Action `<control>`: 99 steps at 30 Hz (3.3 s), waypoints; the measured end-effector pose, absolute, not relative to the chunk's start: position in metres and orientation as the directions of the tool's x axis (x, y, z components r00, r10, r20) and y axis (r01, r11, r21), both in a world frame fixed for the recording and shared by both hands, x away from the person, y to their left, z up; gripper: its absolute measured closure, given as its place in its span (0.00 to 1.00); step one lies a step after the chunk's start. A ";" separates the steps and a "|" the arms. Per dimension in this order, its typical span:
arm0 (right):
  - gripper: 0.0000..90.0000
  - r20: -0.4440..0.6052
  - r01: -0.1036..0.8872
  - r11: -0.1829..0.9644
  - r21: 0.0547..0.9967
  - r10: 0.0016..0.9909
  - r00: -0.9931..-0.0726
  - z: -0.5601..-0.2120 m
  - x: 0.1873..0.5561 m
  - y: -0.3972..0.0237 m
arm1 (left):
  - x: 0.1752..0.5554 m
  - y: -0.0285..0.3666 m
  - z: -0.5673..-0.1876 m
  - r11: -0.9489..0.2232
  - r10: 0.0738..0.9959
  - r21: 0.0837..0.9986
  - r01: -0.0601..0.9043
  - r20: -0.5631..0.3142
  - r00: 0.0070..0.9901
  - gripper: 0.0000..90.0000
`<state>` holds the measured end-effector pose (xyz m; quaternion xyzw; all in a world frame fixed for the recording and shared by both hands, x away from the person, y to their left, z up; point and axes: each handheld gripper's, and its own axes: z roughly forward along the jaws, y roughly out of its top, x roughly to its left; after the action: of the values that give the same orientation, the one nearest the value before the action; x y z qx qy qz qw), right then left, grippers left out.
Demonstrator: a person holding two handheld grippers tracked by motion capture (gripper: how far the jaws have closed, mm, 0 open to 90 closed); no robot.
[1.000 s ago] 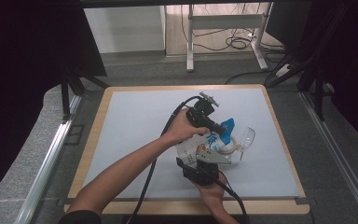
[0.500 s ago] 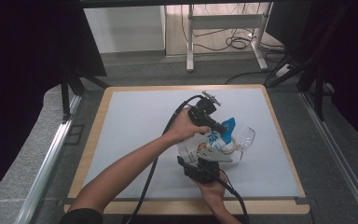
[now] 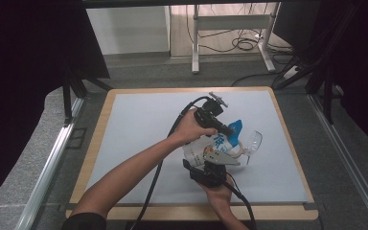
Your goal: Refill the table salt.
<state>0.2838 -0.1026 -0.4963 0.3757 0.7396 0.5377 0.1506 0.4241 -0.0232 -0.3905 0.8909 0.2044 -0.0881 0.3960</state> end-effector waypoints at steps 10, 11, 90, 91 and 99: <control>0.61 0.174 0.391 0.145 0.909 0.720 -0.672 -0.497 0.285 -0.102 | 0.425 -0.022 -0.391 -0.606 0.293 0.668 0.432 -0.317 0.902 1.00; 0.61 0.176 0.392 0.143 0.909 0.720 -0.672 -0.497 0.285 -0.102 | 0.425 -0.022 -0.391 -0.606 0.293 0.668 0.431 -0.317 0.902 1.00; 0.61 0.246 0.414 0.070 0.908 0.710 -0.660 -0.491 0.291 -0.100 | 0.436 -0.033 -0.385 -0.672 0.302 0.608 0.423 -0.297 0.906 1.00; 0.61 0.245 0.412 0.070 0.908 0.710 -0.660 -0.491 0.291 -0.100 | 0.436 -0.033 -0.385 -0.672 0.302 0.608 0.424 -0.297 0.906 1.00; 0.61 0.243 0.411 0.070 0.909 0.711 -0.659 -0.491 0.291 -0.100 | 0.436 -0.033 -0.385 -0.675 0.299 0.606 0.420 -0.296 0.907 1.00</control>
<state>0.2913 -0.0997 -0.4909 0.3902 0.7188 0.5594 0.1344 0.4362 -0.0330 -0.3849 0.9111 0.1974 -0.0863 0.3514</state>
